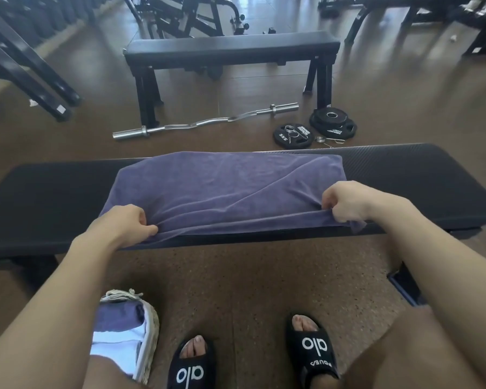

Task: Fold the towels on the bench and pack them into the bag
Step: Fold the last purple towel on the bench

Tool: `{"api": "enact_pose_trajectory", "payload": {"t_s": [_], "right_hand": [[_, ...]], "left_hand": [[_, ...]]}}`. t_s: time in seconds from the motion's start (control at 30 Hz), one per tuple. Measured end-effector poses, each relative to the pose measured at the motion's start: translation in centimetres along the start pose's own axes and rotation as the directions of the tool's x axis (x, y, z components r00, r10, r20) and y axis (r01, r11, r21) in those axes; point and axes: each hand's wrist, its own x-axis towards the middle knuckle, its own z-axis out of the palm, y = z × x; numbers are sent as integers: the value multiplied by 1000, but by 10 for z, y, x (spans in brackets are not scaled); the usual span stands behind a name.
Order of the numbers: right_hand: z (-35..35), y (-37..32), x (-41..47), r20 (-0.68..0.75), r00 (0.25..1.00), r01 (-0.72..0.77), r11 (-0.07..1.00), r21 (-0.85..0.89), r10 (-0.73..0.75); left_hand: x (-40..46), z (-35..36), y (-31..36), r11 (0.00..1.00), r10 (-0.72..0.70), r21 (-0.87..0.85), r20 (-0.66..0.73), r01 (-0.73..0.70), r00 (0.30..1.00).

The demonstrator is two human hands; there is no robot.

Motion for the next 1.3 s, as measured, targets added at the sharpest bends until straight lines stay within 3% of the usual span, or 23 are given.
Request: {"api": "enact_pose_trajectory", "payload": {"t_s": [0.17, 0.27, 0.33, 0.4, 0.47, 0.5, 0.63, 0.8, 1.1, 1.3], "right_hand": [[-2, -9, -4, 320, 944, -22, 981, -195, 85], [-2, -13, 6, 375, 916, -41, 962, -269, 144], [0, -14, 16, 241, 963, -71, 974, -214, 123], [3, -13, 27, -60, 994, -95, 989, -110, 89], [8, -12, 40, -321, 944, -96, 995, -29, 82], [12, -10, 48, -374, 924, -89, 996, -5, 80], [28, -6, 75, -381, 924, -63, 996, -67, 33], [16, -9, 111, -536, 844, 36, 999, -15, -39], [-18, -31, 162, -435, 900, 10, 999, -52, -32], [-34, -37, 175, -377, 926, -73, 988, -136, 16]], "left_hand": [[6, 10, 24, 977, 208, 8, -262, -214, 942], [8, 21, 57, 941, 337, 44, -221, -336, 915], [10, 27, 78, 939, 335, 120, -120, -322, 934], [15, 33, 90, 942, 313, 137, -42, -305, 949], [20, 41, 94, 947, 297, 128, -10, -294, 955], [21, 44, 96, 950, 290, 125, -7, -287, 957], [29, 41, 102, 964, 258, 75, -48, -254, 965], [38, 41, 102, 972, 229, 70, -59, -225, 972], [53, 40, 102, 980, 199, 46, -101, -195, 975], [57, 38, 95, 994, 104, -33, -90, -107, 991]]}}
